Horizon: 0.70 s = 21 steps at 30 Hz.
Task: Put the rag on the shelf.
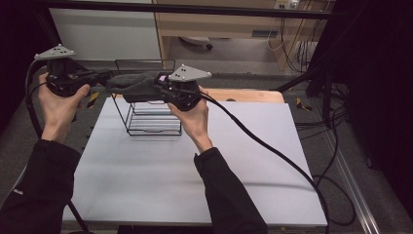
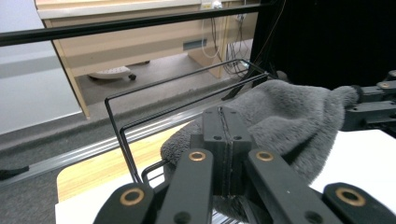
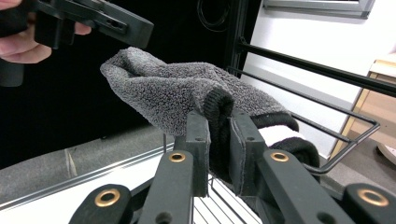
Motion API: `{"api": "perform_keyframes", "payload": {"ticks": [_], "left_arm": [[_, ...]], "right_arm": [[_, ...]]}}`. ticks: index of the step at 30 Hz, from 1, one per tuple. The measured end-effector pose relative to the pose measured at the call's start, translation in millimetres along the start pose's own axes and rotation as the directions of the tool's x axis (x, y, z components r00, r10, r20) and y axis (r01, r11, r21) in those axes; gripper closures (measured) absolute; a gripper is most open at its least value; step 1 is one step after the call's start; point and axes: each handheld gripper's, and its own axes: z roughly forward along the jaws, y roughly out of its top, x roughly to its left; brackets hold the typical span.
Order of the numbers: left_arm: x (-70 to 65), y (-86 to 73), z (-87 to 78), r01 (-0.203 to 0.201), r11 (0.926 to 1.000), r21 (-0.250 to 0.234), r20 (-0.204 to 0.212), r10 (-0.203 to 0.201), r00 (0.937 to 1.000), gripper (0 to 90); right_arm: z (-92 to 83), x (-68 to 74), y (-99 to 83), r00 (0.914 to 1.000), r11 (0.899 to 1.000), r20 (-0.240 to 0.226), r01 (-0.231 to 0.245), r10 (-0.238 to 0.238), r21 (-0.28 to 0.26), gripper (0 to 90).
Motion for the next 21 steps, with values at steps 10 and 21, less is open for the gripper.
{"api": "perform_keyframes", "payload": {"ticks": [10, 21], "left_arm": [[-4.7, -21.3, 3.6, -0.024, 0.9989, 0.040, 0.036, 0.023, 0.9991, 89.9], [-9.7, -41.0, 11.9, -0.065, 0.9949, 0.078, 0.034, 0.063, 0.9974, 89.9]], "right_arm": [[-1.2, 2.9, -2.8, 0.9995, 0.999, -0.016, 0.029, -0.028, 0.035, 74.4], [-13.2, 3.9, 7.6, 0.9995, 1.000, -0.033, 0.003, -0.002, 0.015, 52.3]]}}
